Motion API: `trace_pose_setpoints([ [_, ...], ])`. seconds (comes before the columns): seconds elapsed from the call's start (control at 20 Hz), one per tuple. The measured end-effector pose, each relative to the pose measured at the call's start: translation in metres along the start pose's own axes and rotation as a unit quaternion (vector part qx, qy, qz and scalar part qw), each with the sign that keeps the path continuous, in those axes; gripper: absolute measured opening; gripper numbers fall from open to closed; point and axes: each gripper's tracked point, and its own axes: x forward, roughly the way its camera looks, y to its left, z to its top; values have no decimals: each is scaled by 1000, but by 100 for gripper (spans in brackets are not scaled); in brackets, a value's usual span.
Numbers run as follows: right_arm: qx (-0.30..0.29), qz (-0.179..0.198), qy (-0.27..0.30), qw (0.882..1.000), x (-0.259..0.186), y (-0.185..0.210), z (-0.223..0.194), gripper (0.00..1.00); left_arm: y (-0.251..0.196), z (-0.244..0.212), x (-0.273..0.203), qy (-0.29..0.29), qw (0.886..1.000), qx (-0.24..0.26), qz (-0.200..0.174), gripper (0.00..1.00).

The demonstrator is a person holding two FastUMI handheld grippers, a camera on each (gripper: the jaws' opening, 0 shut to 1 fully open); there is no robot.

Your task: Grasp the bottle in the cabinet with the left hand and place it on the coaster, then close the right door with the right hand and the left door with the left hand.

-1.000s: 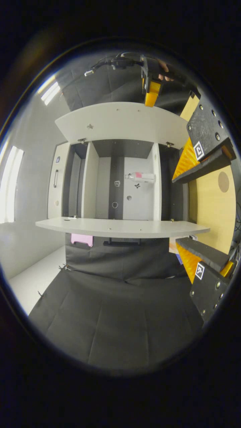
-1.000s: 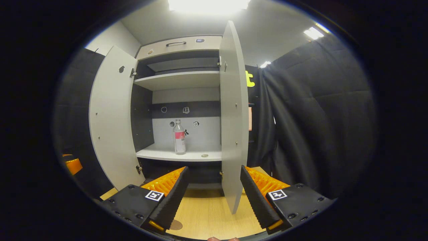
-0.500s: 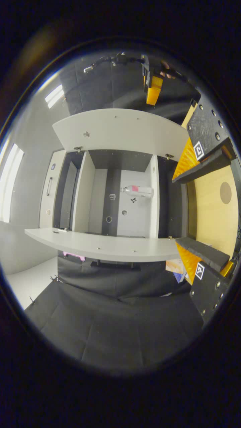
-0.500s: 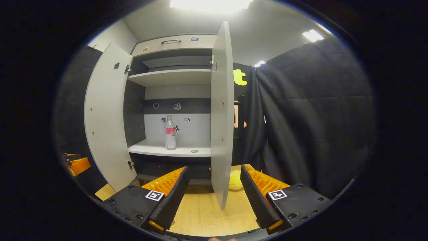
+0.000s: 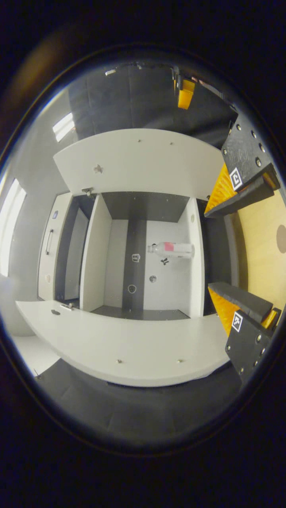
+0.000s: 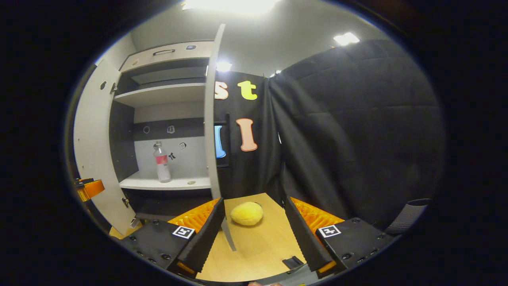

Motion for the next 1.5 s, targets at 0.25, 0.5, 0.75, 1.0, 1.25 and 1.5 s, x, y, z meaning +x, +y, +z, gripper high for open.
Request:
trace_pose_setpoints([
  [0.25, 7, -49, -11, 999, 48, -37, 13, 97, 4, 10, 76, 3, 1000, -3, 10, 99],
  [0.5, 22, -62, -9, 998, 93, -54, 16, 97, 11, 22, 142, -4, 1000, 13, 24, 99],
  [0.75, 11, -69, -10, 997, 132, -63, 19, 97, 9, 21, 200, -3, 999, 24, 30, 94],
  [1.0, -1, -77, -8, 997, 160, -76, 20, 97, 5, 19, 250, 5, 999, 38, 39, 94],
  [1.25, -8, -84, -8, 996, 184, -89, 19, 97, 5, 17, 294, 5, 998, 36, 45, 99],
  [1.5, -18, -89, 1, 996, 205, -102, 17, 97, 2, 11, 329, 9, 998, 37, 42, 99],
])
